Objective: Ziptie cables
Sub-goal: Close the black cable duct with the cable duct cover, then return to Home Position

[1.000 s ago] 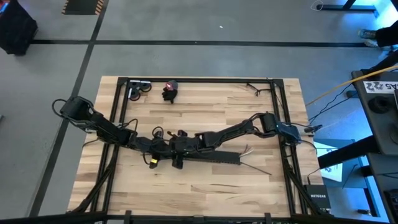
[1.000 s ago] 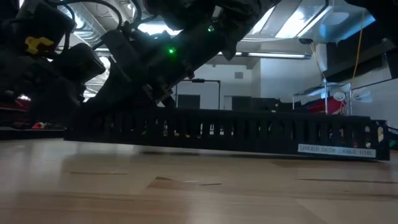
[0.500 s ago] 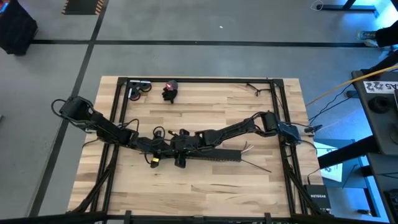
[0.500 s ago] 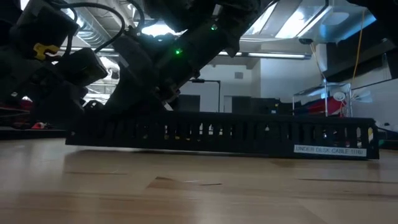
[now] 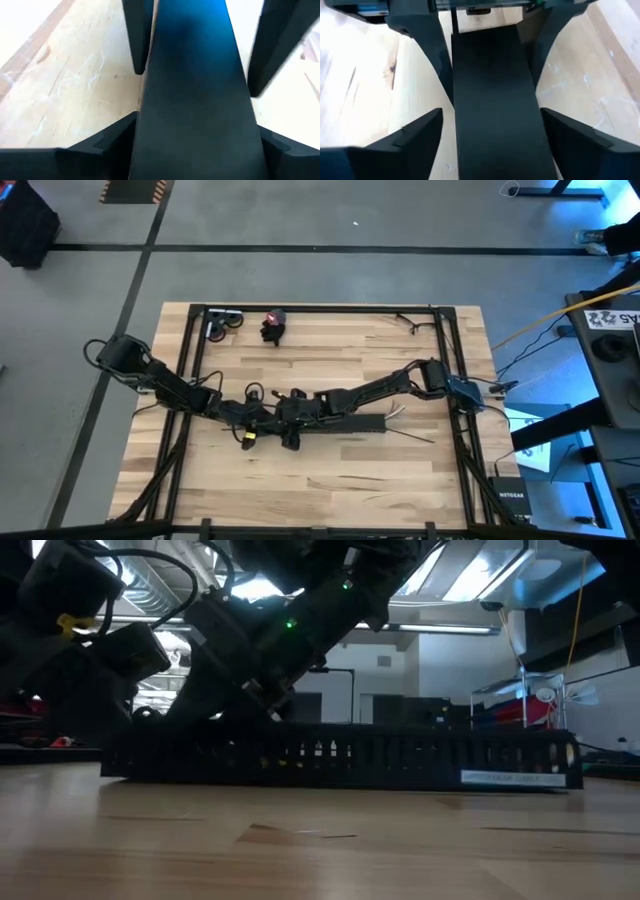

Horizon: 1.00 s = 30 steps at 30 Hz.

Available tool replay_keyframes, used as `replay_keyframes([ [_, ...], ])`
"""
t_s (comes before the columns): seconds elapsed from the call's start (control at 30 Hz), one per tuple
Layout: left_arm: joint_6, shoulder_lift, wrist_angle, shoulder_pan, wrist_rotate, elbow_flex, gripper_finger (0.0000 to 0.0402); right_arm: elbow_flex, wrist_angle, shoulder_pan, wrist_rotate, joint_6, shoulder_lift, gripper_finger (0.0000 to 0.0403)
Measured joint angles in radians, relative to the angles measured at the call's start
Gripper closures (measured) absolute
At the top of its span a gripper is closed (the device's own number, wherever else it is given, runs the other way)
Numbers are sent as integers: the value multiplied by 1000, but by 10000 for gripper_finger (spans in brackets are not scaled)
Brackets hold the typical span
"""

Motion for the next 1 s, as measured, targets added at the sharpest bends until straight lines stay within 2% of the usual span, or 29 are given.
replay_keyframes([
  [0.1, -13, -35, -13, 0, 2, 0, 117, 0, 3, 0, -6, 2, -8, 70],
  [0.2, -21, -82, -46, -7, 2, 2, 100, 0, -6, 0, 23, -4, -39, 70],
  [0.37, 26, -193, -112, -9, 2, 2, 87, 2, -78, 0, 91, -53, -108, 86],
  [0.57, 79, -367, -135, 8, 2, 2, 86, 1, -214, 0, 99, -61, -208, 106],
  [0.77, 55, -553, -149, 28, 2, 6, 86, 2, -303, 0, 100, -13, -336, 132],
  [0.87, -3, -625, -259, 55, 1, 51, 100, 2, -352, 0, 106, 20, -403, 154],
  [1.0, 19, -665, -504, 105, 0, 175, 156, -19, -393, 0, 106, 50, -476, 194],
])
